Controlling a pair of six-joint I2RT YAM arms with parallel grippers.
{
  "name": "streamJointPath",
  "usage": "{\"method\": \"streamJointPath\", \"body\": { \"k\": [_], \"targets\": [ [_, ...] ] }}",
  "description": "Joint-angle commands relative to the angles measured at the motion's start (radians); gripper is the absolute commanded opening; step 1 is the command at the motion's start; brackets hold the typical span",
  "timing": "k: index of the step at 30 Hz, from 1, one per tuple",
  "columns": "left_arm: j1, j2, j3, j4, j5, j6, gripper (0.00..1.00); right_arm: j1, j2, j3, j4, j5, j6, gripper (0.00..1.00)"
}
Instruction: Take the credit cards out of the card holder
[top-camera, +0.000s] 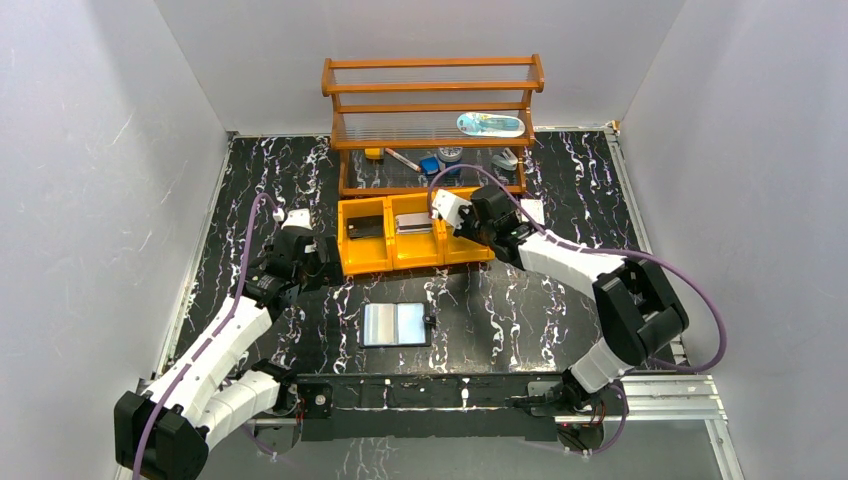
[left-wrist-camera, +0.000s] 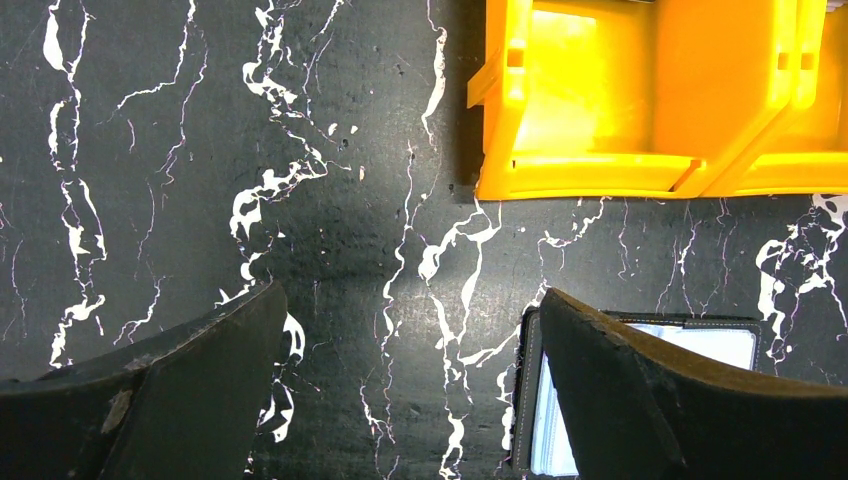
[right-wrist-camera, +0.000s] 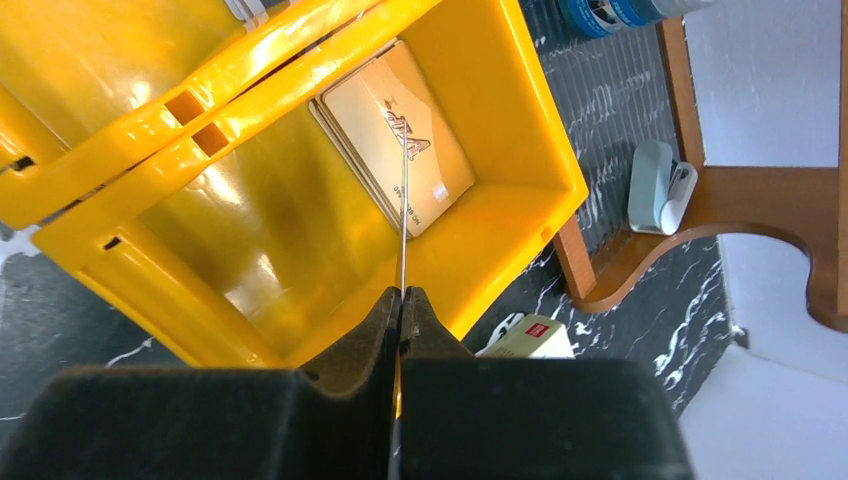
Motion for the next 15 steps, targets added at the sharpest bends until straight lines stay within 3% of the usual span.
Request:
{"method": "streamJointPath", "body": {
  "k": [1,8,15],
  "targets": [
    [0.006,-0.018,0.024,-0.012,-0.012,0.009,0.98,-0.019,0.032,0.039,0.126,-0.023,-0.202,0.00],
    [0.007,-0.013,0.026,-0.014,-0.005,0.012,0.98,-0.022,0.059,0.071,0.179,-0.063,-0.261,0.00],
    [0.007,-0.014,0.030,-0.020,-0.018,0.012,0.98,-0.016,-0.040,0.073,0.151,-0.092,-0.129,0.00]
  ]
}}
